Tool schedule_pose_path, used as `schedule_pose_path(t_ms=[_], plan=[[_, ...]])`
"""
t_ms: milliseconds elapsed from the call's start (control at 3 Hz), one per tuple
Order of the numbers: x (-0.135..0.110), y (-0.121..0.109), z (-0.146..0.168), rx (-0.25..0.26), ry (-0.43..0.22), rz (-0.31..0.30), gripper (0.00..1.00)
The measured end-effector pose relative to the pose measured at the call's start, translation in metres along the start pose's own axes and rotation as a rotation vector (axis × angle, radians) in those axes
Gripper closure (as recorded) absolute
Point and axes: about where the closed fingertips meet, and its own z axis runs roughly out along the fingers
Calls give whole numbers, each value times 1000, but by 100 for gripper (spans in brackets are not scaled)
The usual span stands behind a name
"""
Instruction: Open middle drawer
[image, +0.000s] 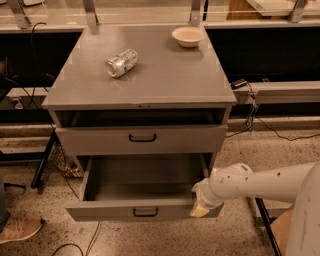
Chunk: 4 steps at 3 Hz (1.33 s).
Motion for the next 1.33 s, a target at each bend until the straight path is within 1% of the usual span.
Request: schedule_pose_path(t_ms=[333, 667, 1000, 1333], plan=[[-6, 1, 4, -18, -4, -33, 0], [-14, 4, 24, -83, -5, -72, 0], [-10, 9, 46, -155, -13, -74, 18], [-3, 15, 51, -180, -27, -56, 42]])
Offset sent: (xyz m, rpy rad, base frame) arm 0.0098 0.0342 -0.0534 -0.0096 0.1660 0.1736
